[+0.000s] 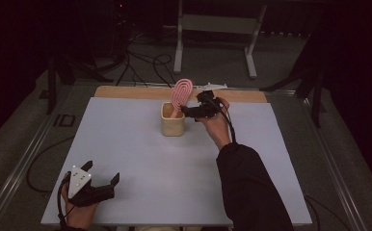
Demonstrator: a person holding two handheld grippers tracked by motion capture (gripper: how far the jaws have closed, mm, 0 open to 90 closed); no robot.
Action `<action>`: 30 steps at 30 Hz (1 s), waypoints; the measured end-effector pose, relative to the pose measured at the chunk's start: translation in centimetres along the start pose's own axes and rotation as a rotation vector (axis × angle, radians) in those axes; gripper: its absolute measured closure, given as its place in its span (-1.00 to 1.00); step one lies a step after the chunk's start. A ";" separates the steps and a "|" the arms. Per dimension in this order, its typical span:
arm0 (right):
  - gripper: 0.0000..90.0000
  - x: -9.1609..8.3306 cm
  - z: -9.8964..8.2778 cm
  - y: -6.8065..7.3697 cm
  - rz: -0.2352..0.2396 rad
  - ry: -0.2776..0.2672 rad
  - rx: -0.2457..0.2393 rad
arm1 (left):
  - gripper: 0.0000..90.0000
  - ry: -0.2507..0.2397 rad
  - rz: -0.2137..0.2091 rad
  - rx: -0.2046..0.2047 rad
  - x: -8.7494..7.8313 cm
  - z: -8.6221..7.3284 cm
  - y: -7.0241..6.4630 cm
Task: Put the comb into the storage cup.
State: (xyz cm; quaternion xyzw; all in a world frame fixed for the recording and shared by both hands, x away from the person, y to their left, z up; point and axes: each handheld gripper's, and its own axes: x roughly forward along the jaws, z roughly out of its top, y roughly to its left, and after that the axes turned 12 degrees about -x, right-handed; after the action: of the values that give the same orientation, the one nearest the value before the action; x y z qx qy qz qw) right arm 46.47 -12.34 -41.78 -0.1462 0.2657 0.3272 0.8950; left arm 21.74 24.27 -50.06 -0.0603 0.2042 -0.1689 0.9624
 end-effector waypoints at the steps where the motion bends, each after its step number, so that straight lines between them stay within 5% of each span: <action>1: -0.81 0.0 0.0 0.0 0.000 0.000 0.000 | -1.00 0.000 0.000 0.000 0.0 0.0 0.0; 22: -0.81 -2.3 -1.7 0.8 0.048 0.035 -0.082 | -1.00 0.000 0.003 0.002 0.0 0.0 -0.1; 30: -0.81 -3.4 -2.3 1.1 0.079 0.020 -0.070 | -1.00 0.001 0.002 0.007 0.1 -0.1 -0.2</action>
State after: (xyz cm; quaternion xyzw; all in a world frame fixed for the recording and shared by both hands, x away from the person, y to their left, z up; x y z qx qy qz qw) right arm 42.70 -14.21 -41.80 -0.1702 0.2684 0.3698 0.8731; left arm 21.72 24.06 -50.10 -0.0568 0.2041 -0.1685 0.9627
